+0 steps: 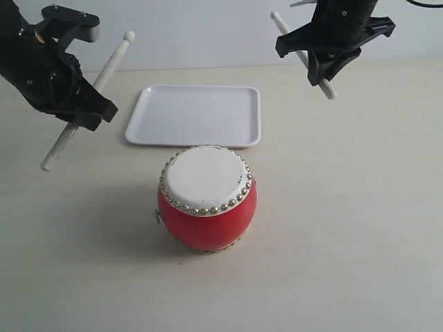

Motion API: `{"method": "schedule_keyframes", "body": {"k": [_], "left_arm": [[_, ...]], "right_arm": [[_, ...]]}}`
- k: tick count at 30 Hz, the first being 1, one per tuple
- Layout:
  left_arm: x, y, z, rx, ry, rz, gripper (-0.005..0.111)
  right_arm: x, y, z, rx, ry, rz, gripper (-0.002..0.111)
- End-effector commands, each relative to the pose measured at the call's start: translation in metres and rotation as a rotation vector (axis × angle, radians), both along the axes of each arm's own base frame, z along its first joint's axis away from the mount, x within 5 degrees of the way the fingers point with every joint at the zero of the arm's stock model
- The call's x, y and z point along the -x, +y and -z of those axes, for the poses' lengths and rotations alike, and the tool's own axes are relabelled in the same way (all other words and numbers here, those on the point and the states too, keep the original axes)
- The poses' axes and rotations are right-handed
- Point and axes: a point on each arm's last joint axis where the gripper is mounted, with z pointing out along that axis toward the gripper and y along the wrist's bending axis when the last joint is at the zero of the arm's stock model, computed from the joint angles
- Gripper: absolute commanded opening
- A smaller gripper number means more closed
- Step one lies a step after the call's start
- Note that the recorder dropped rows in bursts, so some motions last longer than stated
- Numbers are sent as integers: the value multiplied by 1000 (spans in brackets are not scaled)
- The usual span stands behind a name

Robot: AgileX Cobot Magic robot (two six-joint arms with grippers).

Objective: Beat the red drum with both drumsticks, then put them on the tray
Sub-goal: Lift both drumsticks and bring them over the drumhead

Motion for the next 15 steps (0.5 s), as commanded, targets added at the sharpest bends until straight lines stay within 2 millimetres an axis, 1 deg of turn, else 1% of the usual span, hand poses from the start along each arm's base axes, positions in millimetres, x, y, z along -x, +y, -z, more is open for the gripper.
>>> {"method": "schedule_keyframes", "body": {"k": [1, 2, 3, 4, 5, 6, 8, 9, 10, 11, 12, 14, 15], "left_arm": [[19, -21, 5, 43, 90, 33, 0], [24, -26, 8, 36, 107, 51, 0], [35, -36, 14, 16, 147, 92, 0], [41, -40, 16, 5, 171, 113, 0], [52, -46, 19, -22, 229, 137, 0], [57, -49, 19, -36, 254, 144, 0], [72, -55, 17, -107, 318, 144, 0], [76, -55, 14, -126, 325, 136, 0], [85, -55, 9, -165, 351, 122, 0], [90, -55, 6, -181, 364, 128, 0], [96, -57, 1, -186, 365, 143, 0], [103, -62, -6, -177, 341, 176, 0], [106, -64, -8, -174, 334, 185, 0]], "right_arm": [[45, 11, -4, 20, 63, -118, 0], [55, 12, -6, 25, 71, -139, 0], [72, 13, -6, 35, 91, -171, 0], [84, 12, -5, 42, 105, -194, 0], [103, 12, -12, 43, 102, -220, 0], [113, 11, -16, 40, 100, -241, 0], [150, 8, -31, 14, 80, -289, 0], [160, 6, -34, 9, 73, -312, 0], [178, 5, -36, -18, 77, -359, 0], [187, 4, -37, -28, 77, -387, 0], [200, 1, -37, -55, 81, -426, 0], [215, -5, -31, -73, 108, -431, 0], [218, -6, -29, -72, 117, -433, 0]]}}
